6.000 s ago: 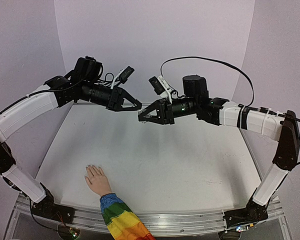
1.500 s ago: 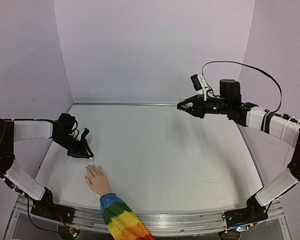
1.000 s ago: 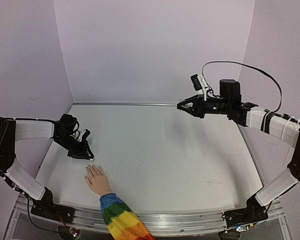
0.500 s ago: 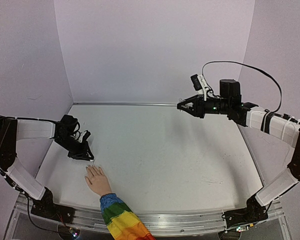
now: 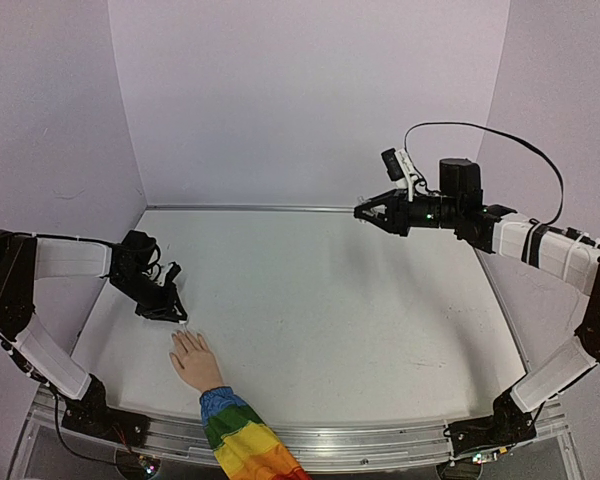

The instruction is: Paint the nails

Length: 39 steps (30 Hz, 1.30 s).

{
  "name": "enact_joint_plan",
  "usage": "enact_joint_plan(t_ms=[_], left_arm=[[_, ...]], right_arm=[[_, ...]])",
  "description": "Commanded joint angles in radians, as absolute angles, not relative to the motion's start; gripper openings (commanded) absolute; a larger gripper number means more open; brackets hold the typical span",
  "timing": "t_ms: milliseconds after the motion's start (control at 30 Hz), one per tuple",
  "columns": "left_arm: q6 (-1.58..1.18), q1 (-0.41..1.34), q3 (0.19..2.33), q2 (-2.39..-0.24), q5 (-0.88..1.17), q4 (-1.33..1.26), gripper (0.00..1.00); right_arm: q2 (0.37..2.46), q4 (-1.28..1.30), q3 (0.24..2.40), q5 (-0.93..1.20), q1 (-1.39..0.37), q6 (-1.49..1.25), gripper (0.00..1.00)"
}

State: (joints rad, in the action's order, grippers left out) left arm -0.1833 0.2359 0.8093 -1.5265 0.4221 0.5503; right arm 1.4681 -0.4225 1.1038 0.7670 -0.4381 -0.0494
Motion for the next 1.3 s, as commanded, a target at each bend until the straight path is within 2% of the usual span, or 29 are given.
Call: enact_joint_plan(t_ms=[0, 1267], left_arm=[[-0.178, 0.237, 0.839, -1.528, 0.413, 0.554, 0.0], [-0.19, 0.237, 0.855, -1.519, 0.367, 0.529, 0.0]], right_arm=[[1.466, -0.49, 1.118, 0.804, -0.435, -0.058, 0.0], [1.484, -0.505, 1.118, 0.82, -0.434, -0.075, 0.0]])
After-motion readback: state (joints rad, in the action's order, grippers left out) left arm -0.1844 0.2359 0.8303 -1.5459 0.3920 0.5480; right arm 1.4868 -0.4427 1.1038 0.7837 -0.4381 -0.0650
